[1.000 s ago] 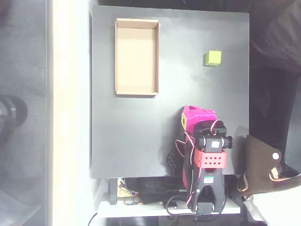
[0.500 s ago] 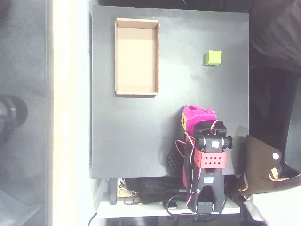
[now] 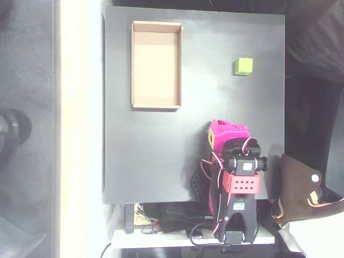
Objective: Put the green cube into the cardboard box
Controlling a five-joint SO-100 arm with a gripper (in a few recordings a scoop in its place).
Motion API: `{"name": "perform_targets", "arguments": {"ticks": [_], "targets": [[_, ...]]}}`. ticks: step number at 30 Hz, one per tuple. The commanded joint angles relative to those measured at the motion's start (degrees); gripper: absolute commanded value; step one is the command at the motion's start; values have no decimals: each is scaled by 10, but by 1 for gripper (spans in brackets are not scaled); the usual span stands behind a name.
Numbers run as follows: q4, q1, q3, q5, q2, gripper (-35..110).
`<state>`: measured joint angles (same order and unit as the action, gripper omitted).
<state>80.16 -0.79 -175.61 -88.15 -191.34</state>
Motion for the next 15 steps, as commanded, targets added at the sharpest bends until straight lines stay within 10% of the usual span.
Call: {"name": "perform_targets", "arguments": {"ticks": [1, 15], "targets": [[3, -4, 65, -2, -1, 3], [2, -4, 410, -2, 247, 3]]}}
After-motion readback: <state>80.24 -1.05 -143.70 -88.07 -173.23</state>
